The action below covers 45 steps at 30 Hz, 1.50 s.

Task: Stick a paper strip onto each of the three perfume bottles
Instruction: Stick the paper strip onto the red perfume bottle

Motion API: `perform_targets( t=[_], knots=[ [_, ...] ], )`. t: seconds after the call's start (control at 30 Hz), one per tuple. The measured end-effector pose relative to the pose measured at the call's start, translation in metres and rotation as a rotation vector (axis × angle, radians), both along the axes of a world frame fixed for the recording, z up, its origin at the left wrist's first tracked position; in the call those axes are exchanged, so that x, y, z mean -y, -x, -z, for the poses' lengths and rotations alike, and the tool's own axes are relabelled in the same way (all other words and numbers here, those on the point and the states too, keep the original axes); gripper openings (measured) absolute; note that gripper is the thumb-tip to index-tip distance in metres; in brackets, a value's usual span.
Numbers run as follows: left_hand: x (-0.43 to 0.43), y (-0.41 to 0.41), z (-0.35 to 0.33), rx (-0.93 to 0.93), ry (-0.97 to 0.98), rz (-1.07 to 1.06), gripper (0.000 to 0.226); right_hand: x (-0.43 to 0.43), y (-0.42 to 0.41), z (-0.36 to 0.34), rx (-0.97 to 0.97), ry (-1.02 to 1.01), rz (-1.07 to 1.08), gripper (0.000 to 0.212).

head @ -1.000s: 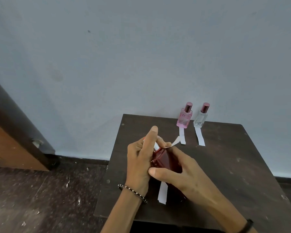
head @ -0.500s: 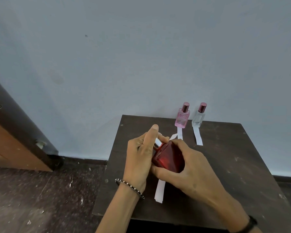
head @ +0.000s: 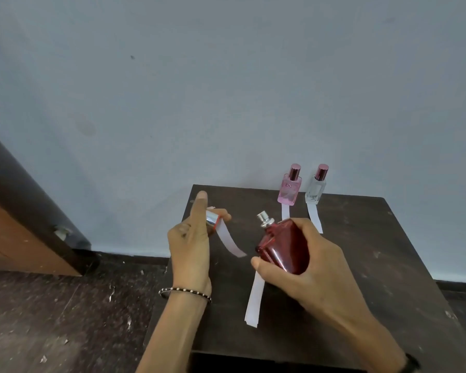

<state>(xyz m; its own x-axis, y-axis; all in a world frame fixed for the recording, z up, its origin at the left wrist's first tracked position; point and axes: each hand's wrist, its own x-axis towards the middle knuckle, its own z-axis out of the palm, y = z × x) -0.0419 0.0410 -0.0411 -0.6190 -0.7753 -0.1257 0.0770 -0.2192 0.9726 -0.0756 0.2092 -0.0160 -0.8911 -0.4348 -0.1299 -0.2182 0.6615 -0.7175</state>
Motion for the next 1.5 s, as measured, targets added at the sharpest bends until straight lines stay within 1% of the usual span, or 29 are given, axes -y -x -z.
perform_targets(
  t=[0.1,0.2,0.27,0.3,0.37,0.43,0.47,0.53,0.6,0.67,0.73,0.8,0.9,1.13,1.27,1.5],
  knots=[
    [-0.009,0.003,0.007,0.073,-0.049,0.09,0.05,-0.003,0.005,-0.001,0.187,0.241,0.016,0.093],
    [-0.014,0.007,0.014,0.057,-0.1,0.139,0.049,-0.005,0.009,0.002,0.385,0.517,-0.037,0.087],
    [-0.014,0.008,0.016,0.042,-0.141,0.156,0.05,-0.006,0.01,0.004,0.514,0.711,-0.098,0.093],
    [-0.014,0.009,0.017,0.045,-0.149,0.167,0.051,-0.006,0.01,0.003,0.564,0.774,-0.117,0.097],
    [-0.015,0.008,0.019,0.051,-0.149,0.194,0.053,-0.007,0.01,0.002,0.606,0.809,-0.143,0.101],
    [-0.017,0.008,0.021,0.05,-0.143,0.21,0.053,-0.005,0.009,0.0,0.578,0.739,-0.153,0.098],
    [-0.017,0.008,0.022,0.048,-0.143,0.214,0.053,-0.005,0.009,0.0,0.54,0.691,-0.15,0.092],
    [-0.018,0.007,0.022,0.047,-0.155,0.22,0.053,-0.006,0.009,0.001,0.411,0.595,-0.127,0.081],
    [-0.018,0.007,0.021,0.044,-0.172,0.225,0.053,-0.009,0.011,0.004,0.204,0.419,-0.13,0.081],
    [-0.019,0.007,0.019,0.041,-0.205,0.228,0.053,-0.011,0.012,0.008,0.008,0.204,-0.142,0.086],
    [-0.021,0.007,0.018,0.037,-0.235,0.236,0.053,-0.011,0.014,0.015,-0.139,0.026,-0.133,0.085],
    [-0.022,0.006,0.016,0.043,-0.248,0.25,0.051,-0.009,0.013,0.02,-0.237,-0.134,-0.148,0.082],
    [-0.022,0.006,0.016,0.055,-0.224,0.273,0.049,-0.007,0.013,0.021,-0.302,-0.332,-0.201,0.086],
    [-0.023,0.006,0.017,0.056,-0.17,0.287,0.048,-0.002,0.009,0.025,-0.324,-0.445,-0.258,0.09],
    [-0.021,0.005,0.017,0.071,-0.196,0.292,0.05,0.001,0.007,0.025,-0.319,-0.461,-0.247,0.089],
    [-0.02,0.005,0.016,0.074,-0.28,0.293,0.047,0.004,0.006,0.021,-0.312,-0.497,-0.255,0.087]
  ],
)
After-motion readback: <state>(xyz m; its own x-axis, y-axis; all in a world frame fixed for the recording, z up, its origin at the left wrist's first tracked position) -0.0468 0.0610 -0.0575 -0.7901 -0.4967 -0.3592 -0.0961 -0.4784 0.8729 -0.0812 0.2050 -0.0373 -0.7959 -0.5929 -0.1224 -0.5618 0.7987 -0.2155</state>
